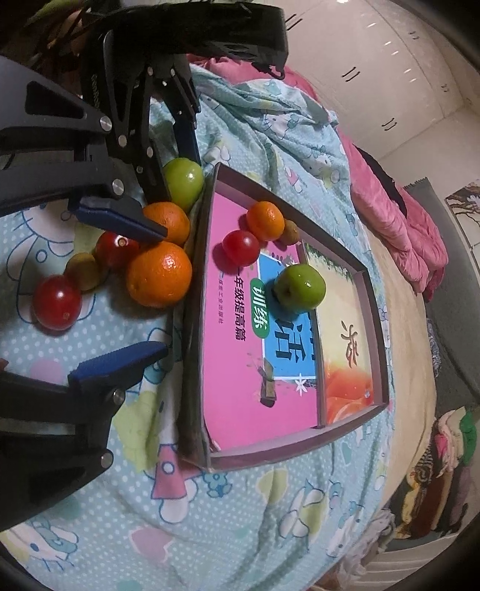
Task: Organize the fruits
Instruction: 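Grasp a green apple with the left tool while the right tool grasps a mandarin orange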
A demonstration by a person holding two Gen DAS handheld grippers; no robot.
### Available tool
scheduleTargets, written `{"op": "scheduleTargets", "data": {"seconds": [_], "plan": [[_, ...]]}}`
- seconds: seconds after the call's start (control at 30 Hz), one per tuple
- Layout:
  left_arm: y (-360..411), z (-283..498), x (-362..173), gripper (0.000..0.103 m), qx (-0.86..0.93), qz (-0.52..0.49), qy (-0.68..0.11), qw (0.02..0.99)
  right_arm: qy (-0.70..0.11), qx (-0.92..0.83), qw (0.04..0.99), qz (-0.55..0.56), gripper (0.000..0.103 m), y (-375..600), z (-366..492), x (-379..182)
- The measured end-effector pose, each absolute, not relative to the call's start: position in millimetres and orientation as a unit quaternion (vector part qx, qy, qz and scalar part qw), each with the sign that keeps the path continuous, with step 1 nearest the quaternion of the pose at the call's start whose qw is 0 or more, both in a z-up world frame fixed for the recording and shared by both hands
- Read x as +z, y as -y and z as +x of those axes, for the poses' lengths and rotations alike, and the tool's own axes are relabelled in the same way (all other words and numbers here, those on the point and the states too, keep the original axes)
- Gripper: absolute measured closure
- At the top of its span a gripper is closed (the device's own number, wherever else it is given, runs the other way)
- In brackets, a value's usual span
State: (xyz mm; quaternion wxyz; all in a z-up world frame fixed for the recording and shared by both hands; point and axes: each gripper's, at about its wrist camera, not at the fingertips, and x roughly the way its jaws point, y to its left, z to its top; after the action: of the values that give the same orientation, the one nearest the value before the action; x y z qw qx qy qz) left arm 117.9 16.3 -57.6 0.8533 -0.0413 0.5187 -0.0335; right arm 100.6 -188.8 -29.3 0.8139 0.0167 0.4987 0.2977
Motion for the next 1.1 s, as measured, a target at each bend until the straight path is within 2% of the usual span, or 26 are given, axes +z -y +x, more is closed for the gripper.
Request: {"op": "scheduleTargets", "data": {"seconds": [0.53,0.7,0.97,1.1], "plan": [[-12.8,122.4,-60.1,0.035,-0.024,-0.034,-0.518,0.854,-0.522,0.317,0.789,0.059,0.062,180.6,114.9,-41.7],[-11.2,124.4,-61.2,0.036,-0.019,-0.033,-0.518,0.855,-0.522,0.318,0.79,0.052,0.063,178.0,115.0,-41.8],[-8.9,122.9,-58.4,0.055,-0.041,-0.033,-0.516,0.855,-0.518,0.315,0.794,0.045,0.064,181.5,109.8,-37.5],[-16.3,122.7,-57.4,0.056,-0.053,-0.066,-0.518,0.851,-0.51,0.31,0.802,0.043,0.064,187.4,108.2,-33.3]]}}
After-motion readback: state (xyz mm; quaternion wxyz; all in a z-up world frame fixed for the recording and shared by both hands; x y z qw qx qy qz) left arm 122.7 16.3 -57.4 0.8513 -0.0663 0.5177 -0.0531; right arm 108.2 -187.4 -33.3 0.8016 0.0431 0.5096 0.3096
